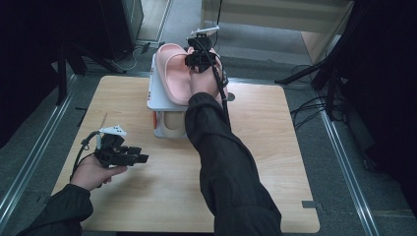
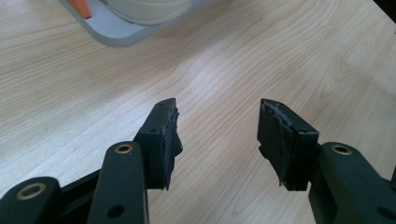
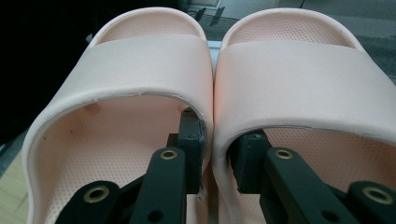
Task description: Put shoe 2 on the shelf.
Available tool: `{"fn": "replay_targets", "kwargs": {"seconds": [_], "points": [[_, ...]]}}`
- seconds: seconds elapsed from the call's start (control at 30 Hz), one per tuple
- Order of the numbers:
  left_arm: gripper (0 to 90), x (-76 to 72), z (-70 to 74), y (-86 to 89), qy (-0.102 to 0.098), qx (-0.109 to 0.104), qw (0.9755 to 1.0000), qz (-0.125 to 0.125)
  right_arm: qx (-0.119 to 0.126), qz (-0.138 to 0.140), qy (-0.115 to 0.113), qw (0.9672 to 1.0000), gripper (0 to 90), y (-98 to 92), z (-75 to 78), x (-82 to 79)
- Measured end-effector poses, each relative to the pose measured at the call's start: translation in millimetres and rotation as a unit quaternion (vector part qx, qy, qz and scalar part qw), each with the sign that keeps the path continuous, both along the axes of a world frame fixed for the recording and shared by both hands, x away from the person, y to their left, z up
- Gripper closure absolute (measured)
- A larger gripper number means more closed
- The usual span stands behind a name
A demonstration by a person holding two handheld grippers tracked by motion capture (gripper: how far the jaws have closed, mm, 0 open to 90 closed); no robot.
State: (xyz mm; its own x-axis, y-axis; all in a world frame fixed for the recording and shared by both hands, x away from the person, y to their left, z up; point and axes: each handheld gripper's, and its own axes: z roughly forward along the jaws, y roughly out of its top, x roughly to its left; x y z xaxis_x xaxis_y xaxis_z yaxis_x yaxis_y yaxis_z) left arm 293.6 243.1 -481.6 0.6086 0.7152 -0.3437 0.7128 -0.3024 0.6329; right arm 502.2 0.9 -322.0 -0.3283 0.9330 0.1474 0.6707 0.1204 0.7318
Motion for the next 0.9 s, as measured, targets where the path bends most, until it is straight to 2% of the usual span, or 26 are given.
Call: {"fn": "replay_targets", "kwargs": {"seconds": [0.1, 0.2, 0.3, 0.47, 0.7, 0.77, 0.9], "points": [[47.4, 2.2, -0.1, -2.1, 0.001, -0.001, 1.0, -0.004, 0.015, -0.013, 0.0, 0.9998, 76.7, 3.6, -0.9, 1.5], [47.4, 3.6, -0.2, -4.0, 0.002, 0.001, 1.0, -0.007, 0.02, -0.02, 0.007, 0.9996, 76.6, 8.8, -2.1, 3.7], [47.5, 3.9, -0.2, -5.0, 0.002, 0.002, 0.9999, -0.011, 0.009, -0.022, 0.001, 0.9997, 76.6, 10.8, -3.8, 4.4], [47.4, 4.1, -0.7, -3.9, 0.002, 0.003, 0.9999, -0.011, 0.003, -0.028, 0.005, 0.9996, 76.2, 8.7, -7.7, 7.2], [47.4, 3.5, -0.6, -5.2, 0.003, 0.005, 0.9999, -0.011, 0.012, -0.038, -0.001, 0.9992, 75.9, 10.2, -8.7, 5.6], [47.4, 3.6, -0.8, -5.0, 0.003, 0.005, 0.9999, -0.011, 0.007, -0.036, -0.003, 0.9993, 75.2, 12.2, -9.7, 5.2], [47.4, 3.6, -0.6, -4.1, 0.002, 0.004, 0.9999, -0.01, 0.009, -0.043, -0.006, 0.999, 71.3, 14.8, -10.7, 4.3]]}}
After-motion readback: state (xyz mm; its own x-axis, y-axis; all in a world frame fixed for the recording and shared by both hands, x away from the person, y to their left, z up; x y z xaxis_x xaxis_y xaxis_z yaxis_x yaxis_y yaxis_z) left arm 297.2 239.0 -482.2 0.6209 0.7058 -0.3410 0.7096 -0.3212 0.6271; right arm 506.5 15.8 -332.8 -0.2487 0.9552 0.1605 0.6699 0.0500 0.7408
